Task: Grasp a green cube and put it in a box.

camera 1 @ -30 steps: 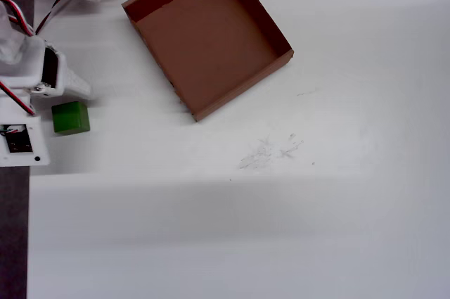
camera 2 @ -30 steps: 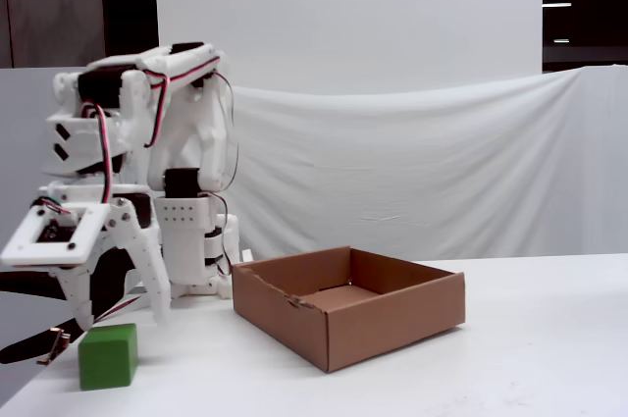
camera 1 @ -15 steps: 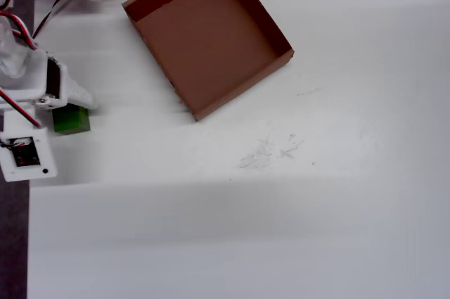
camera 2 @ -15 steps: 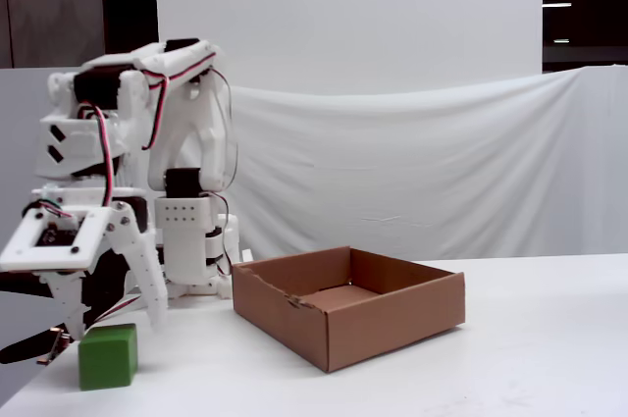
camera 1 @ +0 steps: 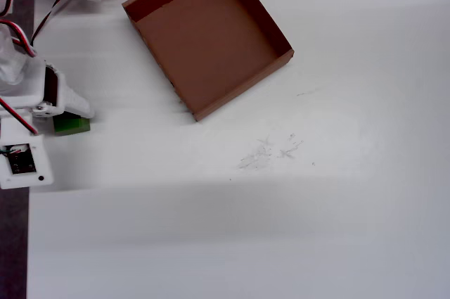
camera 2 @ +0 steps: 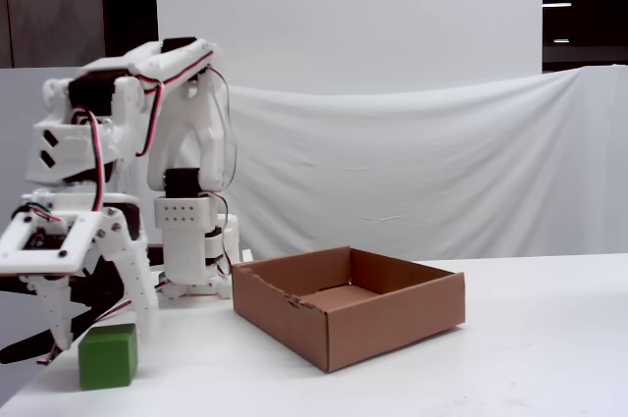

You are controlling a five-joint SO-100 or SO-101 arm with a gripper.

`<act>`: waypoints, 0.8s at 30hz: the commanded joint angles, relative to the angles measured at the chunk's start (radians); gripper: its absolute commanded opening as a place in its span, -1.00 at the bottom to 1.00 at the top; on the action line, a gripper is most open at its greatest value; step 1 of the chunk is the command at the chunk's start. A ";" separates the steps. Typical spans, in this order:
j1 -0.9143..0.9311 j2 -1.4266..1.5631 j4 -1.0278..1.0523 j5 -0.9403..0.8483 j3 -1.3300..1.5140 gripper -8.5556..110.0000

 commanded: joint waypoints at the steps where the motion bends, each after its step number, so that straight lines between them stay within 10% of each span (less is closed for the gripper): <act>1: -0.008 -0.005 -0.011 -0.023 -0.054 -0.35; 24: -0.046 -0.097 -0.063 -0.012 -0.057 -0.43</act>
